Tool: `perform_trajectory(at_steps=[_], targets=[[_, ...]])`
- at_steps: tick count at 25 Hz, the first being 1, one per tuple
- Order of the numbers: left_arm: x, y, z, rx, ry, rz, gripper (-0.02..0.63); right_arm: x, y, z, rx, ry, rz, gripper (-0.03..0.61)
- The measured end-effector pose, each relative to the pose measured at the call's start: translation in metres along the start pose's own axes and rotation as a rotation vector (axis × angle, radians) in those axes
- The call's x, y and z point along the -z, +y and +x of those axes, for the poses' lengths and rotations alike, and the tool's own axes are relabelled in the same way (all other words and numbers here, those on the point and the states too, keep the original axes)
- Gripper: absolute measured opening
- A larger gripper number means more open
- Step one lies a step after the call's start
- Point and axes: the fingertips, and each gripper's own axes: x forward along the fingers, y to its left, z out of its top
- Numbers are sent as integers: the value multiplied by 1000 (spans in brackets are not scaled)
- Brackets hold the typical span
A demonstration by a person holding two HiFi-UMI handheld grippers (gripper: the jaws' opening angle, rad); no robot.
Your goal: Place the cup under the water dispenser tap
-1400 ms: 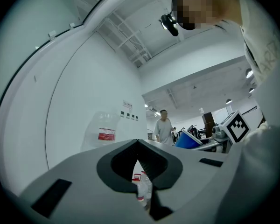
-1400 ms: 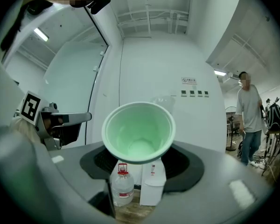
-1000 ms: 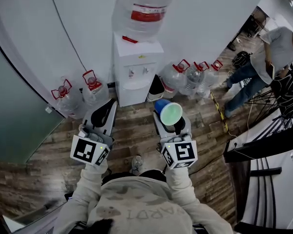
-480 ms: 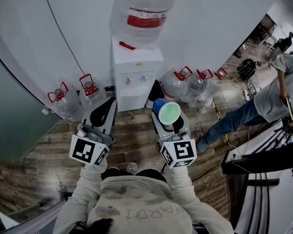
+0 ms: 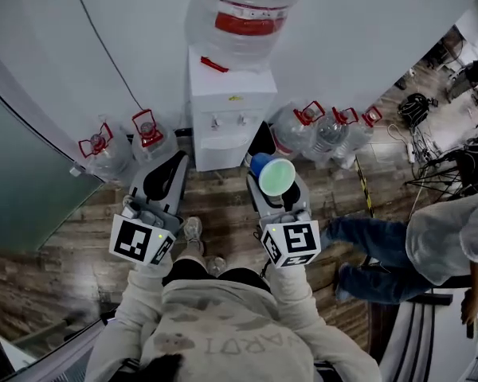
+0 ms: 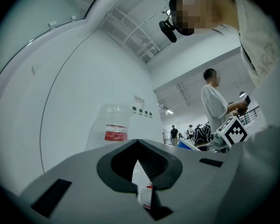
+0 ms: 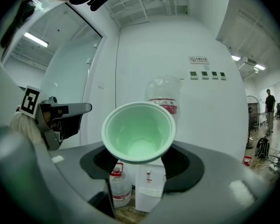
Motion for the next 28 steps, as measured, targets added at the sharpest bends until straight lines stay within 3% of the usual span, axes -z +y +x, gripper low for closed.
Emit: perform_trajectory(at_steps=[18, 28], targets=[[38, 85, 124, 160, 20, -19, 5, 28, -55, 134, 101, 87, 32, 288], [80, 111, 175, 263, 62, -60, 5, 73, -78, 191, 148, 159, 79, 288]])
